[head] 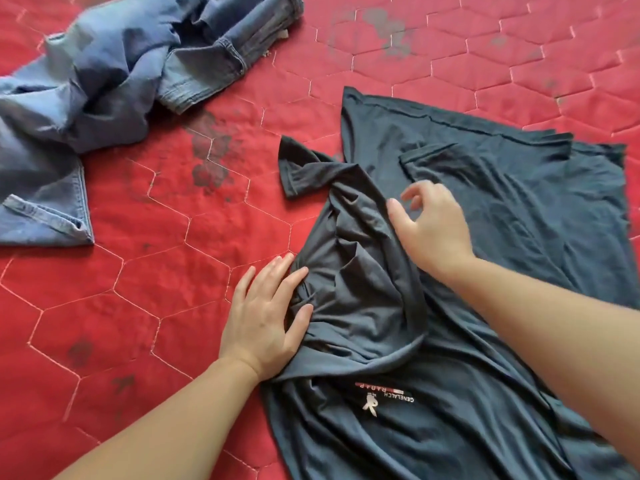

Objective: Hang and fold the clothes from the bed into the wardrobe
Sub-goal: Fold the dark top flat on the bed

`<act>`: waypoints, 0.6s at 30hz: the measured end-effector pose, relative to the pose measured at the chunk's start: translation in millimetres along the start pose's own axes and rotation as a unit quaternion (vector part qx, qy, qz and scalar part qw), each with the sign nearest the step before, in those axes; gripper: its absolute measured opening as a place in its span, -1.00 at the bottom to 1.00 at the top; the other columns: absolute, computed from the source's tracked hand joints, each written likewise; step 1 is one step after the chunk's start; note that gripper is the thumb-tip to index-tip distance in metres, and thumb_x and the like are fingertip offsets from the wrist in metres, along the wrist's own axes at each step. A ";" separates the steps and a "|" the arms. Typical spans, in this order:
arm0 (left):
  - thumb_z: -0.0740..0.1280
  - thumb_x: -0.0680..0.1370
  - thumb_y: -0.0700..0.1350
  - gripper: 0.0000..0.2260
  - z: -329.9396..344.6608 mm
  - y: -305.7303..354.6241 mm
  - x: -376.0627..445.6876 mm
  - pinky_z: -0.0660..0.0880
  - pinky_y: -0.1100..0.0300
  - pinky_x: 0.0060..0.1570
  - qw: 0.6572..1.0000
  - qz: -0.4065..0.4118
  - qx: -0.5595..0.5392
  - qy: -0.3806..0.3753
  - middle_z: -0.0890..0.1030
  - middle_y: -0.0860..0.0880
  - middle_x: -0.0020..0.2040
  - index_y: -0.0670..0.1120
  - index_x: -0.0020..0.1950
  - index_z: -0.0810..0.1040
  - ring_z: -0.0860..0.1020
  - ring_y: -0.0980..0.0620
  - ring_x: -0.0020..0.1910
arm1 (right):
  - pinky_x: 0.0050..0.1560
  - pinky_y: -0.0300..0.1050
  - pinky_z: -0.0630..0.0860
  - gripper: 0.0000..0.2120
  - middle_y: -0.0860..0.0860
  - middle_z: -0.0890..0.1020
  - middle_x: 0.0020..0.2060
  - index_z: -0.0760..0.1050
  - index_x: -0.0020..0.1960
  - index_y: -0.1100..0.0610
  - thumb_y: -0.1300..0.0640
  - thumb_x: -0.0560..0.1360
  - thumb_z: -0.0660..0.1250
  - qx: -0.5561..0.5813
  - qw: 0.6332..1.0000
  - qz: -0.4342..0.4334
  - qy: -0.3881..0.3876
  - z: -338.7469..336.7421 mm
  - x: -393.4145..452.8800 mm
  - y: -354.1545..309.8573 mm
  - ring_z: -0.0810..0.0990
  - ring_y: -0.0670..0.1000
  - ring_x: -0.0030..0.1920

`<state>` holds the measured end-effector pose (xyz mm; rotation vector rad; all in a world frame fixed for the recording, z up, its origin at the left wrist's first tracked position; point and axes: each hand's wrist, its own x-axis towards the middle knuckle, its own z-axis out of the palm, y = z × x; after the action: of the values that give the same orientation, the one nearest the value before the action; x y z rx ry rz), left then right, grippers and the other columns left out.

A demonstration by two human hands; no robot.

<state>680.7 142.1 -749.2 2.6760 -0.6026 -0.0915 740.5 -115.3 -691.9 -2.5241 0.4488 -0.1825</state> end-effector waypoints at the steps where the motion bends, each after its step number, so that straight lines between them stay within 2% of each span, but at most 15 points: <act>1: 0.13 0.54 0.15 -0.53 0.1 -0.5 0.0 0.10 -0.05 0.48 1.000 -0.005 -0.001 0.003 0.35 -0.02 0.49 0.00 0.40 0.45 0.28 0.01 0.49 | 0.18 0.07 0.42 -0.64 0.06 0.53 0.03 0.47 0.14 0.08 -0.14 0.48 0.33 -0.005 0.999 -0.014 -0.038 7.4 11.0 -14.7 0.51 0.13 0.13; 3: 0.16 0.52 0.14 -0.55 0.4 -0.5 1.0 0.12 -0.06 0.46 1.000 -0.009 -0.010 0.012 0.37 -0.02 0.48 -0.01 0.35 0.46 0.29 0.01 0.48 | 0.17 0.06 0.44 -0.50 0.09 0.52 0.14 0.43 0.21 0.07 -0.24 0.43 0.34 -0.053 0.992 0.002 -0.117 24.4 26.9 -36.1 0.49 0.14 0.20; 5: 0.19 0.50 0.13 -0.59 0.7 0.3 1.0 0.15 -0.07 0.45 0.999 -0.009 -0.023 0.021 0.39 -0.03 0.46 -0.01 0.28 0.46 0.31 0.00 0.47 | -0.05 -0.03 0.43 -0.64 0.08 0.58 0.00 0.44 -0.05 0.06 -0.23 0.44 0.33 -0.089 0.985 0.030 -0.146 36.6 37.0 -48.0 0.55 0.17 0.10; 7: 0.20 0.49 0.13 -0.63 0.0 0.7 1.0 0.16 -0.07 0.44 0.999 -0.008 -0.025 0.024 0.40 -0.03 0.45 0.02 0.25 0.42 0.33 -0.01 0.46 | -0.20 -0.06 0.34 -0.66 0.04 0.56 -0.25 0.35 -0.27 0.12 -0.11 0.49 0.30 -0.017 0.995 -0.004 -0.098 31.8 37.6 -53.2 0.56 0.17 -0.09; 9: 0.21 0.48 0.13 -0.64 -0.3 1.1 1.3 0.16 -0.07 0.43 0.999 -0.009 -0.022 0.023 0.41 -0.03 0.45 0.03 0.23 0.40 0.33 -0.01 0.46 | -0.24 -0.06 0.29 -0.70 -0.03 0.45 -0.41 0.33 -0.30 0.12 0.01 0.54 0.26 0.126 0.991 -0.051 0.011 11.0 31.4 -50.3 0.47 0.02 -0.27; 11: 0.21 0.48 0.13 -0.64 -0.4 1.2 1.3 0.16 -0.07 0.43 1.000 -0.009 -0.017 0.019 0.41 -0.03 0.44 0.03 0.22 0.40 0.34 -0.02 0.45 | -0.21 -0.12 0.28 -0.76 -0.03 0.51 -0.36 0.41 -0.25 0.09 0.06 0.58 0.22 0.182 0.980 -0.009 0.075 -10.0 24.9 -22.9 0.43 -0.09 -0.24; 12: 0.21 0.48 0.13 -0.64 -0.2 0.8 1.7 0.17 -0.08 0.42 1.000 -0.007 -0.015 0.019 0.41 -0.03 0.44 0.03 0.22 0.41 0.34 -0.02 0.45 | -0.17 -0.14 0.33 -0.75 0.04 0.58 -0.27 0.45 -0.21 0.12 0.03 0.58 0.21 0.159 0.984 0.061 0.059 -18.2 21.8 -4.5 0.48 -0.07 -0.18; 14: 0.21 0.48 0.13 -0.65 0.5 0.3 1.3 0.16 -0.07 0.42 1.000 -0.005 -0.012 0.017 0.40 -0.03 0.44 0.02 0.21 0.41 0.33 -0.01 0.45 | -0.14 -0.03 0.54 -0.70 0.15 0.66 -0.08 0.50 -0.12 0.19 -0.05 0.51 0.22 0.084 0.968 0.219 -0.087 -28.1 16.4 30.7 0.60 0.07 -0.10; 15: 0.21 0.48 0.13 -0.64 0.6 0.1 0.9 0.16 -0.07 0.43 1.000 -0.005 -0.012 0.015 0.40 -0.03 0.45 0.02 0.21 0.42 0.32 0.00 0.45 | -0.20 0.00 0.61 -0.70 0.14 0.66 -0.06 0.53 -0.06 0.17 -0.07 0.48 0.25 0.065 0.954 0.255 -0.146 -31.0 16.9 41.7 0.63 0.08 -0.12; 16: 0.21 0.48 0.13 -0.64 0.6 0.1 0.8 0.15 -0.06 0.43 1.000 -0.006 -0.010 0.015 0.39 -0.03 0.45 0.01 0.22 0.42 0.32 0.00 0.45 | -0.23 -0.01 0.63 -0.70 0.09 0.65 -0.06 0.53 0.01 0.11 -0.09 0.44 0.30 0.044 0.949 0.258 -0.173 -34.0 20.1 44.7 0.63 0.05 -0.13; 17: 0.20 0.48 0.13 -0.63 0.1 0.2 1.1 0.15 -0.06 0.43 1.000 -0.006 -0.008 0.014 0.40 -0.03 0.45 0.01 0.23 0.42 0.31 0.00 0.45 | -0.18 -0.03 0.62 -0.62 0.05 0.63 -0.04 0.49 0.12 0.07 -0.12 0.39 0.34 0.023 0.955 0.241 -0.172 -37.1 24.9 41.7 0.62 0.04 -0.10; 18: 0.20 0.48 0.13 -0.62 -0.2 0.5 1.3 0.15 -0.06 0.43 1.000 -0.006 -0.004 0.012 0.40 -0.03 0.44 0.01 0.24 0.41 0.31 0.00 0.45 | -0.04 -0.04 0.58 -0.49 0.04 0.59 0.03 0.43 0.24 0.03 -0.15 0.35 0.37 0.005 0.966 0.207 -0.154 -38.7 31.9 38.1 0.59 0.05 -0.02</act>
<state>681.7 141.2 -748.8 2.6695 -0.5782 -0.0645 751.2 -176.1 -679.7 -2.3294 0.8242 0.3593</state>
